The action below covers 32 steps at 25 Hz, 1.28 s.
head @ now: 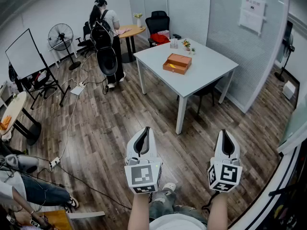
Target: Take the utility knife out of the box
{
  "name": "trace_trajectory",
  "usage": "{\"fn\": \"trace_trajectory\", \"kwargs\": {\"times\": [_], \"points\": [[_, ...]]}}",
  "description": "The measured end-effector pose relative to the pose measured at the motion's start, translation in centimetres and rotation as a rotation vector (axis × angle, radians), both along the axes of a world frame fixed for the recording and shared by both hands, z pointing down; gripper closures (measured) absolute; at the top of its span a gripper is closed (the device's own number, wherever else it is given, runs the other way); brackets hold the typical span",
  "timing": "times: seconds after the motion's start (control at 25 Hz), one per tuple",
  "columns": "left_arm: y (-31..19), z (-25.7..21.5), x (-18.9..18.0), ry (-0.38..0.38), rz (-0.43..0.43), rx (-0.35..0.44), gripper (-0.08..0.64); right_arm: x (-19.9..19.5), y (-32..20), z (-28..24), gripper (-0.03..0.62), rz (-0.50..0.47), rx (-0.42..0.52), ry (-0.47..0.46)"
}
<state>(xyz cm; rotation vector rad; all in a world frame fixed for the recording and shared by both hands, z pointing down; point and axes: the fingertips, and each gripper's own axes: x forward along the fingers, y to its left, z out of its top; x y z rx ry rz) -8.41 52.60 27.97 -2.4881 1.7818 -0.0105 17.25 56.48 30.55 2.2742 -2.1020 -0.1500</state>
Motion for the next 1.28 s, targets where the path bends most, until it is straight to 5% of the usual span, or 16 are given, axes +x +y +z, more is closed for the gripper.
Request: {"fn": "trace_trajectory", "kwargs": {"times": [1.04,1.28], "points": [[-6.2,0.9,0.4,-0.01,0.005,-0.011,0.56,0.5,-6.0,0.6,0.553,-0.009,-0.01,0.0],[-10.9,0.7,0.1,-0.006,0.011,-0.003,0.56,-1.0,-10.7,0.5,0.36,-0.067,-0.002,0.032]]}}
